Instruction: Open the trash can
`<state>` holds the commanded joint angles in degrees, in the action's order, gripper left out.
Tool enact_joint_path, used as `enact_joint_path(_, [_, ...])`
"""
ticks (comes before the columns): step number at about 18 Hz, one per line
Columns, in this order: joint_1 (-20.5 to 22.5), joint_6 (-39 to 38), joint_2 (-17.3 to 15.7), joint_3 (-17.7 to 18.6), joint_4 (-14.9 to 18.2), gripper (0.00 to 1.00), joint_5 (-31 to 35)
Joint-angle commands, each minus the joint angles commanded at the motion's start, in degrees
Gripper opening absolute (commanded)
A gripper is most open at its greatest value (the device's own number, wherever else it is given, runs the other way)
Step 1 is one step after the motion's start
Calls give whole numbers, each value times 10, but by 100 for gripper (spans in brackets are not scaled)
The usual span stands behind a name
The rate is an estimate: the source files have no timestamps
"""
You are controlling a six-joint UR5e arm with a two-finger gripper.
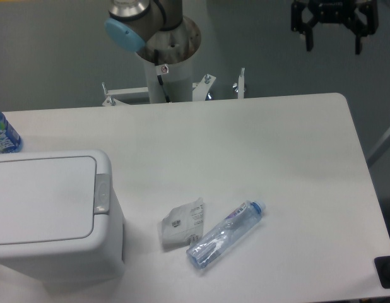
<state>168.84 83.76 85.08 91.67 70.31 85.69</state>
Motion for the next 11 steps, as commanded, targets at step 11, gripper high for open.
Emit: enact_joint_path(11, [-45,-150,-4,-3,-4,100,-41])
